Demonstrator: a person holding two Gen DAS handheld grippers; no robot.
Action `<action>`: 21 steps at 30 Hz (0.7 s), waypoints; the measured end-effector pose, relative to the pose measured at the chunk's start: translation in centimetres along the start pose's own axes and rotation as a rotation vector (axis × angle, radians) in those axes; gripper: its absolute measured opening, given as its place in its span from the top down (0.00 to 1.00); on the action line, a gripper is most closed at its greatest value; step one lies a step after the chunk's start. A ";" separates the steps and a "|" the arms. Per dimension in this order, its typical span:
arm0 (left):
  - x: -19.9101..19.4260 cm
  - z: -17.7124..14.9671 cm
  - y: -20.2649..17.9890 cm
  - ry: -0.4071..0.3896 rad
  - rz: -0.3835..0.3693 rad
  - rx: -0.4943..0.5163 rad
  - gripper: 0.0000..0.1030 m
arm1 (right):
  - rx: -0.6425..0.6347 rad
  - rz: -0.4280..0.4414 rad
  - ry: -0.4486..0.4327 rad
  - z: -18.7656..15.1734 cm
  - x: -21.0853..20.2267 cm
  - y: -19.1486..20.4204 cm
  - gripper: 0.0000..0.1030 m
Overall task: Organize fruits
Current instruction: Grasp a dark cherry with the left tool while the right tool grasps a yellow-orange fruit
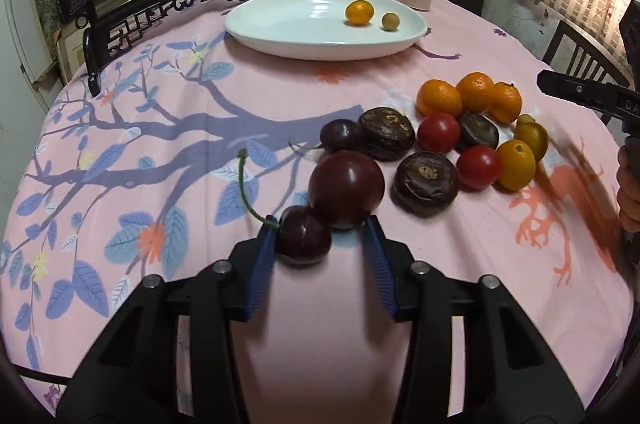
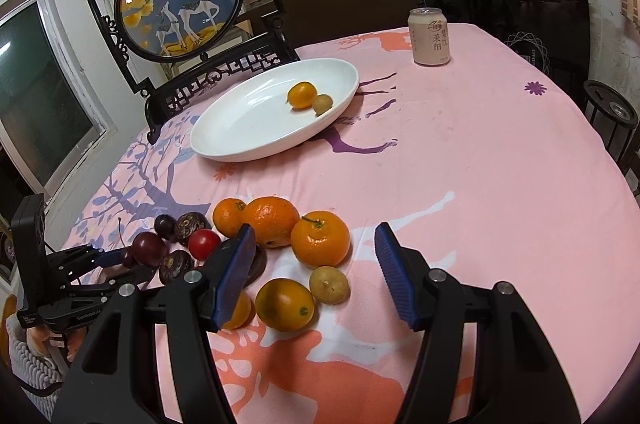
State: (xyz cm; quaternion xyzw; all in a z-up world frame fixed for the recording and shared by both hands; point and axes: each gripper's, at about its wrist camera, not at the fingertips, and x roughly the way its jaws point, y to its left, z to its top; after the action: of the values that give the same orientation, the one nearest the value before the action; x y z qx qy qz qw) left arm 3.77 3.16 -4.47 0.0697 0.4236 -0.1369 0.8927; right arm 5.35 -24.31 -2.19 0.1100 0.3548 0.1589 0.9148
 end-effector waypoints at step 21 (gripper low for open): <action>-0.4 0.0 1.9 -0.013 0.041 -0.079 0.71 | -0.133 0.030 0.114 -3.9 0.5 3.3 0.46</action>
State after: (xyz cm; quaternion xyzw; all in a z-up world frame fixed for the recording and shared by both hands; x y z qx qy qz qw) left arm 4.14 5.04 -4.16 0.0422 0.4215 -0.1022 0.9000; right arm 2.34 -20.78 -4.27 0.0452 0.3931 0.2016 0.8960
